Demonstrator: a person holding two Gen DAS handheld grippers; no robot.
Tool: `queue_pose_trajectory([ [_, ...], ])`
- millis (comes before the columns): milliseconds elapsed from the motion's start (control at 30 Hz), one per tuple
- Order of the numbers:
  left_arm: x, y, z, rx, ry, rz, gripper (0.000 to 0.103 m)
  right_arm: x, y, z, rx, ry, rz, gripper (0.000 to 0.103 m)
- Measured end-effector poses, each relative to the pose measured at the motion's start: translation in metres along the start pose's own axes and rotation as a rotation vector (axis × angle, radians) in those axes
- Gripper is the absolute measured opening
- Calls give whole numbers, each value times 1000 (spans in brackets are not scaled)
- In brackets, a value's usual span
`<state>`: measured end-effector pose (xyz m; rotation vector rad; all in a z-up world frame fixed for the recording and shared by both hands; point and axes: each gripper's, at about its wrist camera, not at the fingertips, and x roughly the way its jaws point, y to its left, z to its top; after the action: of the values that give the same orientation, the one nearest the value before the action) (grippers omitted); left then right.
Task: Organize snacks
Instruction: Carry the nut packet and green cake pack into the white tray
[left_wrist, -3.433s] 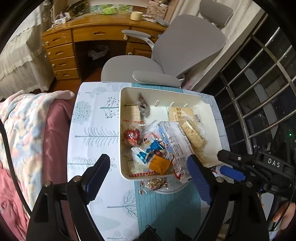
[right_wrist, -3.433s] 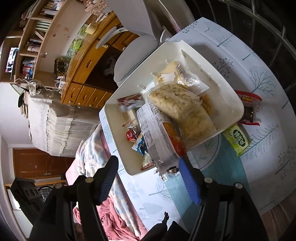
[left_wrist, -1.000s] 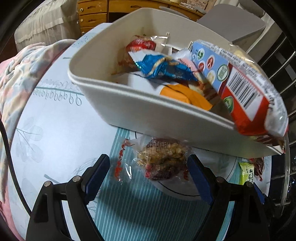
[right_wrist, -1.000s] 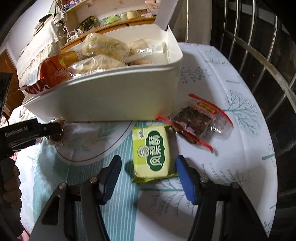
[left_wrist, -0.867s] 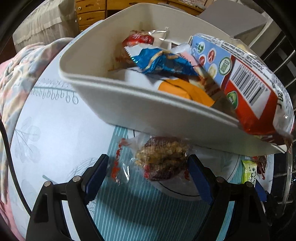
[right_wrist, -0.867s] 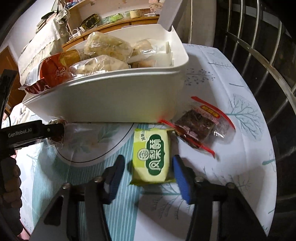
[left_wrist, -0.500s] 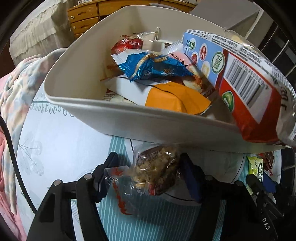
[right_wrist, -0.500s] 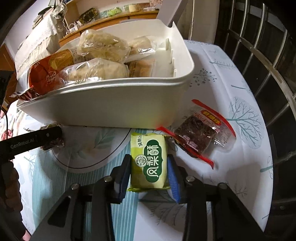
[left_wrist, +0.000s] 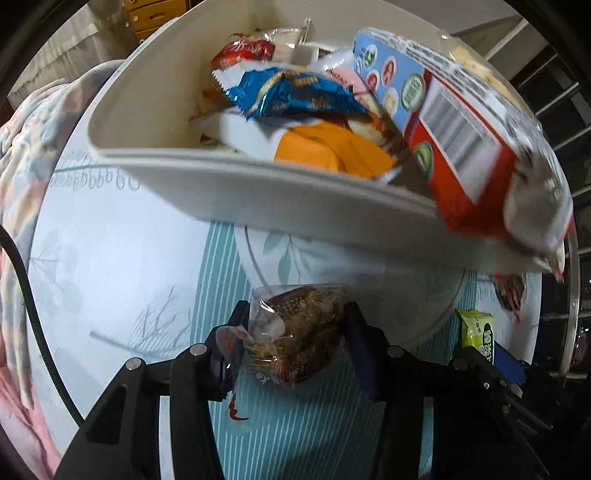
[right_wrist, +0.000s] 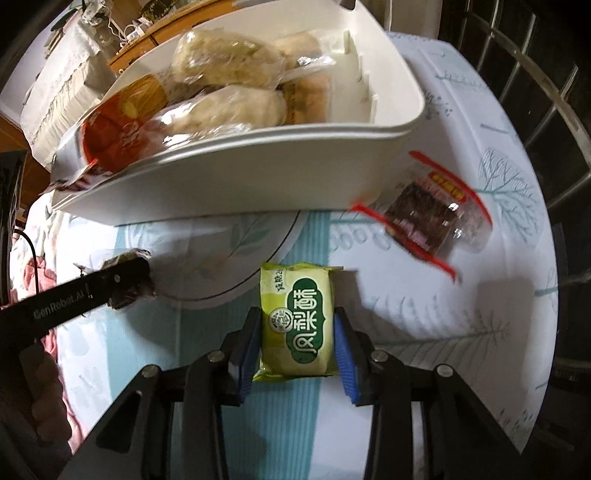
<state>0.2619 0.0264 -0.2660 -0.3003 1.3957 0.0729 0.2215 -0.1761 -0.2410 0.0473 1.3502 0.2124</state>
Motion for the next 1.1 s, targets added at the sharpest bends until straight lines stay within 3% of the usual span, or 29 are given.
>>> queue_pose_trajectory([
  [333,-43,35,-10,-41,68,11,49,-21,52,4,-67,66,64,38],
  [567,-96,79,-8,-139,19,36,49,-50,98,11,-180,51,129,38],
  [767,-148,98,5,-189,-73,21,49,-74,125,20,-279,-31,201,38],
  [1100,-217,113,39,-156,-276,-56,49,-116,148,53,-376,-288,243,38],
])
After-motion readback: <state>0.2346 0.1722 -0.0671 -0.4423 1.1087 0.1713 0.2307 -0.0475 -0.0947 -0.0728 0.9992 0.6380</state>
